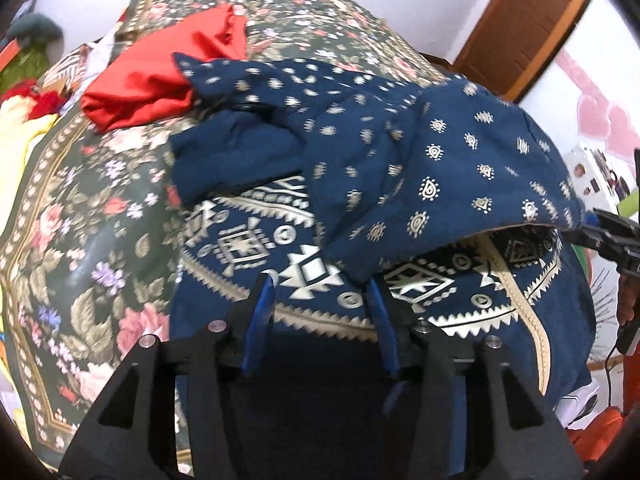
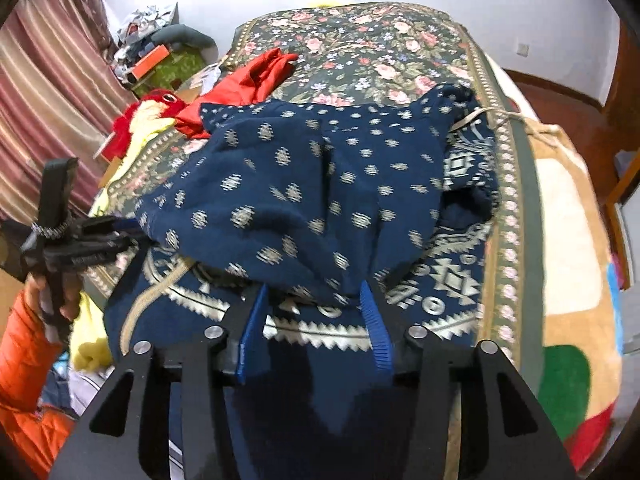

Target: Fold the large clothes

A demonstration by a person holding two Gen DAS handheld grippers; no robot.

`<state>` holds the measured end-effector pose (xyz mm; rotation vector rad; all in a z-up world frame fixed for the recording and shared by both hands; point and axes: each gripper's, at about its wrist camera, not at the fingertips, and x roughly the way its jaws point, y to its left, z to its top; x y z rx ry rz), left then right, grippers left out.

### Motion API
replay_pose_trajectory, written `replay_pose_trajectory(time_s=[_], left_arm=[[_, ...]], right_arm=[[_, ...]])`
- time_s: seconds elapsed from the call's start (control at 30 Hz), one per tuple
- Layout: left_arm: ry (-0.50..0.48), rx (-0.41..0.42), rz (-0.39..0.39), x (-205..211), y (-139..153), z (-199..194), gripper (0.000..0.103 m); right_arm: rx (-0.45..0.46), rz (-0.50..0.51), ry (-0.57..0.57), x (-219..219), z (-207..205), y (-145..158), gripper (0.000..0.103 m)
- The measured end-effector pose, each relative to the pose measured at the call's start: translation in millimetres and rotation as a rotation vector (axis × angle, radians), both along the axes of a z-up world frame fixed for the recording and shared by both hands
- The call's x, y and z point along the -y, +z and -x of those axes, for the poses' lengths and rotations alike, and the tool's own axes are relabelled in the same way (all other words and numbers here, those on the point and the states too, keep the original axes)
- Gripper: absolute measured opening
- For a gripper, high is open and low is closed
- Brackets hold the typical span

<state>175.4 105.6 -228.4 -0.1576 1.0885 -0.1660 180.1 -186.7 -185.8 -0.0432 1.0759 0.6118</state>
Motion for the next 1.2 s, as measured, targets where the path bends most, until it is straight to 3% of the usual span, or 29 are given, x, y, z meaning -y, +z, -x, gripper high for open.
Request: replay_pose_trajectory(time_s=[0.17,0.33,0.43,0.5,0.7,0.93,1.2], left_arm=[[0.046,0.036,-0.037,-18,16,3,0.05],[0.098,0.093,-0.049,-39,39,-4,0.061],[0.14,0.121,-0.064,-53,48,-18,0.065],[0.155,0.121,-0.053,-62,49,-31,0.065],[0.213,0.068,0.063,-87,30,-77,0.068],[0.253,-0.009,0.261,-102,-8,-124,0.068],[0.268,-0.072,0.326,-104,-44,-167,0.068]], right_arm=[[0.008,0.016,-0.048,18,-4,7,0.044],[0.053,0.005,-0.135,42,-18,24,0.045],[0.083,-0.008,-0.198,53,-29,33,0.06],[0.106,-0.015,-0.237,58,-39,37,0.062],[0.08,-0.037,-0.302,65,-75,30,0.063],[-0.043,-0.068,-0.373,72,-116,-8,0.063],[-0.157,-0.091,-0.424,79,-154,-45,0.063]])
